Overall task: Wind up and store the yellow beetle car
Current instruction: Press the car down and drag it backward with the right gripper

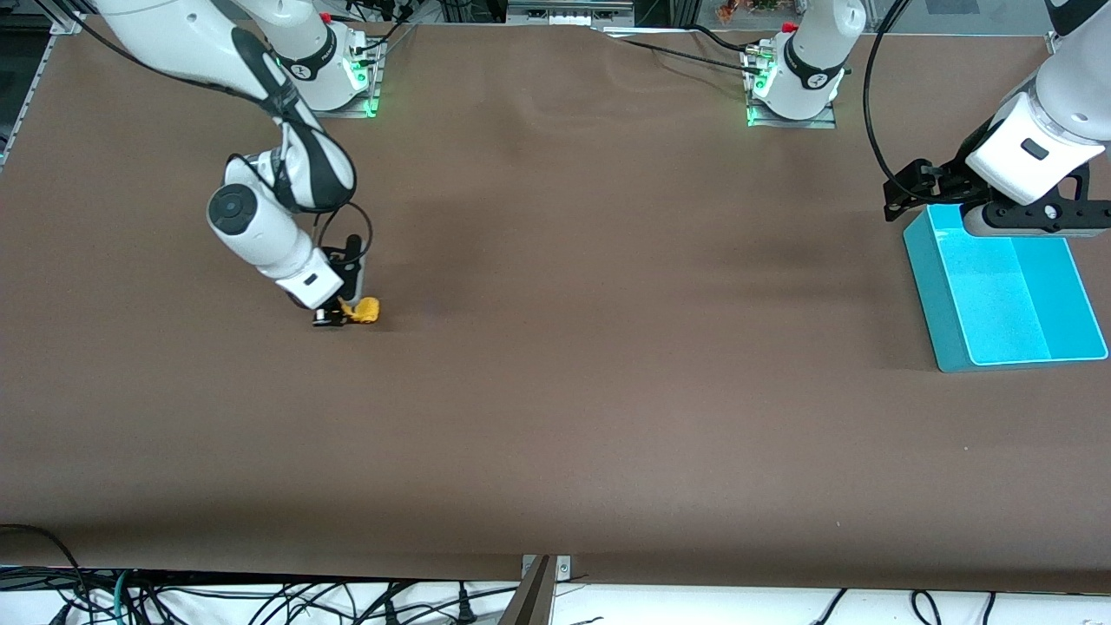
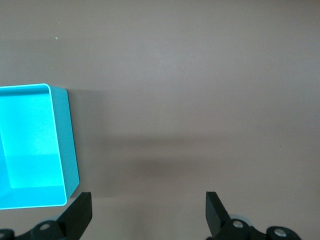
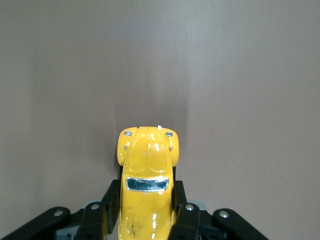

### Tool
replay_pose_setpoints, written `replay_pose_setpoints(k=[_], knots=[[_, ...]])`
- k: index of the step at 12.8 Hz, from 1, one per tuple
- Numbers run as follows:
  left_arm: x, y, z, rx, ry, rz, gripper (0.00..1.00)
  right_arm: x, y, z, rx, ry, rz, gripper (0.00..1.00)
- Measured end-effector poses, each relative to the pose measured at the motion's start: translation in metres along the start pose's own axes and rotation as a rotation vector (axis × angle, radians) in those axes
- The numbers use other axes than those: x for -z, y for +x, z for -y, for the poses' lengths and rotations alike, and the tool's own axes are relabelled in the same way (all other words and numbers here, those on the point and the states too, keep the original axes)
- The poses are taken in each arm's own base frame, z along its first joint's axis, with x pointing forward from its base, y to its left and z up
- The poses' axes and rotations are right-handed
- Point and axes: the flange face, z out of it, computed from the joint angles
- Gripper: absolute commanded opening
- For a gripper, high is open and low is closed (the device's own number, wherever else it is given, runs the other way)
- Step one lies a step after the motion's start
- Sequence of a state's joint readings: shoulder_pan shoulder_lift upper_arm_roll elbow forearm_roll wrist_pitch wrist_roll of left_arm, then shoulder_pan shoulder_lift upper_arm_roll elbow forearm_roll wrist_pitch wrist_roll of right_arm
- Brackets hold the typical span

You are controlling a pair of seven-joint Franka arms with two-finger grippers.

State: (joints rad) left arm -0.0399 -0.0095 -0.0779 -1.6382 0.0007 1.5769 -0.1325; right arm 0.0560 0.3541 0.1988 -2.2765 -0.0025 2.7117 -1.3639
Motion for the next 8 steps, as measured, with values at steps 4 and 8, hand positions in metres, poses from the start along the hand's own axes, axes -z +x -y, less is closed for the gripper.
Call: replay_pose_setpoints(k=[4,8], knots=[[0.0,0.0,0.0,0.0,0.0,0.0,1.0,0.01,0.039,0.007,-0.009,0.015,-0.018,0.09],[0.0,0.0,0.0,0.0,0.0,0.0,1.0,-0.011,0.062,0.019,-0.013,0.039,-0.027,0.09]])
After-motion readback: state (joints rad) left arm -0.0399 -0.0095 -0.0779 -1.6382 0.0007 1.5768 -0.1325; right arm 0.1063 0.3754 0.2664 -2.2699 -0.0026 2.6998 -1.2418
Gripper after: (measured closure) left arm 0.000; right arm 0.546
